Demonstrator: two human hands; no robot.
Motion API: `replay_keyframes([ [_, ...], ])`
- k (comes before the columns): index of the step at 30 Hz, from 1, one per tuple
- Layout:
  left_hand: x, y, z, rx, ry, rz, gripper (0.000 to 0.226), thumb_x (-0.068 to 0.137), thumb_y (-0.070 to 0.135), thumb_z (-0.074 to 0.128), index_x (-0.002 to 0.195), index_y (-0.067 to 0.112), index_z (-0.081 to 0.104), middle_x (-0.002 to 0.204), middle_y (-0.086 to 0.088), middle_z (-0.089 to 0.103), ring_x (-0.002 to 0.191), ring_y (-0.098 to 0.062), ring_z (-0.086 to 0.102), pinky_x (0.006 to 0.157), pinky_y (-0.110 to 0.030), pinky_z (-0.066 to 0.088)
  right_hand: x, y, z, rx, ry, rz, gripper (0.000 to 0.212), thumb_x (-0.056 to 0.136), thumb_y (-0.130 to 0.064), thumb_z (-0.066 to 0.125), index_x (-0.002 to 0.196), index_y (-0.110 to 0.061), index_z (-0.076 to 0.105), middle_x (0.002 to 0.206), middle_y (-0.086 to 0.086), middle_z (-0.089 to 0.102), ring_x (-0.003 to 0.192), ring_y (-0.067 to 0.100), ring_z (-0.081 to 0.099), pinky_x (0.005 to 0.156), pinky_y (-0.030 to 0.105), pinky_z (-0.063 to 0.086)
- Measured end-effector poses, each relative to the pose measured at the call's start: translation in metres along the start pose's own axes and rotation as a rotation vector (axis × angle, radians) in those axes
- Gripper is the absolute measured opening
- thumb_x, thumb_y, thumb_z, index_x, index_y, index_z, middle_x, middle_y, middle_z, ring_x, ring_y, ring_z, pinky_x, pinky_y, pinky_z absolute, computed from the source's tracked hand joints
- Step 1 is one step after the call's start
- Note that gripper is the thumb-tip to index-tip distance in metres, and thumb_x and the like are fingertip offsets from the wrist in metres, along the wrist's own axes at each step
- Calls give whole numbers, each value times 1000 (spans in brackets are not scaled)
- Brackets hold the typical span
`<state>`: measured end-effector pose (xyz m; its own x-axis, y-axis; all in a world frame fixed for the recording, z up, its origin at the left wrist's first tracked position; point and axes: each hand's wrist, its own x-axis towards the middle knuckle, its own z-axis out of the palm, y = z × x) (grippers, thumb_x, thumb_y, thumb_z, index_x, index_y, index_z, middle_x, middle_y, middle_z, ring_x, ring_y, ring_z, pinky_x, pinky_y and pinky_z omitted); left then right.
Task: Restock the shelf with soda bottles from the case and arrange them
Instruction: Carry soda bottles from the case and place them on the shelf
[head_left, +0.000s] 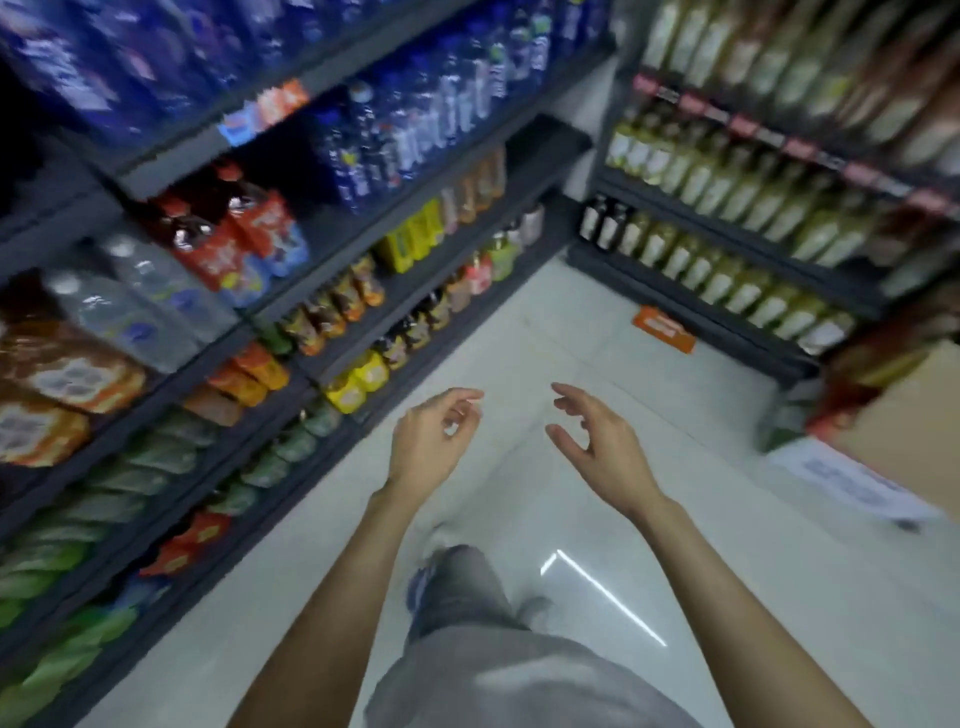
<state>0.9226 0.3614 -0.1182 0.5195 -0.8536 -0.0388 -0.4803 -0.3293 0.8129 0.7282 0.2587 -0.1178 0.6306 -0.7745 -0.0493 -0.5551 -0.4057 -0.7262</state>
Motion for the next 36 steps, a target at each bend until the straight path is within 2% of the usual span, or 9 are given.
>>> replay_keyframes([
  [6,19,27,170,101,-501,-265,31,93,23,60,123,19,61,121,1,63,106,-14,58,94,-23,44,-66,143,-77,52,26,529,56,93,-29,58,143,-16,38,135,7,53,121,23,52,99,30,38],
  [9,34,43,245,133,-635,-313,33,93,19,58,126,15,60,129,-2,61,116,-18,57,98,-26,43,-91,211,-109,98,13,716,57,92,-28,58,143,-15,38,137,9,52,123,26,51,100,31,37],
  [14,72,80,368,200,-756,-366,29,93,18,57,121,13,64,120,-9,65,114,-26,59,92,-27,44,-110,322,-169,169,-18,940,50,91,-25,58,138,-16,43,130,12,57,117,27,54,95,30,40],
  [17,103,119,439,277,-780,-404,33,92,22,52,122,15,64,124,-9,64,114,-28,58,95,-35,45,-113,379,-227,167,10,1001,46,92,-25,56,136,-16,46,126,9,59,114,25,55,93,31,42],
  [21,134,200,521,217,-745,-336,25,93,17,56,115,11,67,118,-12,67,108,-28,62,93,-32,45,-110,453,-317,165,54,1018,41,92,-25,56,132,-17,50,119,5,63,109,24,58,90,33,47],
  [26,176,306,619,125,-667,-215,20,92,13,56,107,19,67,107,-1,69,97,-18,64,80,-24,47,-95,550,-420,276,258,1073,31,92,-16,54,122,-14,59,110,11,66,98,23,61,78,26,42],
  [31,219,367,711,212,-681,-123,22,92,17,54,107,23,68,107,1,70,98,-18,64,92,-33,50,-51,641,-500,226,286,972,28,91,-13,56,117,-13,63,97,5,68,94,22,63,76,17,39],
  [34,236,395,766,229,-629,-151,22,92,16,56,110,22,68,107,3,69,95,-12,61,91,-26,46,-17,702,-533,166,210,918,28,91,-16,55,118,-11,62,104,13,70,99,31,63,87,35,48],
  [36,244,415,804,168,-594,-168,28,92,9,55,116,19,65,109,1,68,96,-11,59,92,-25,46,5,743,-550,183,178,957,30,91,-17,53,118,-7,61,106,18,68,100,36,62,88,45,50],
])
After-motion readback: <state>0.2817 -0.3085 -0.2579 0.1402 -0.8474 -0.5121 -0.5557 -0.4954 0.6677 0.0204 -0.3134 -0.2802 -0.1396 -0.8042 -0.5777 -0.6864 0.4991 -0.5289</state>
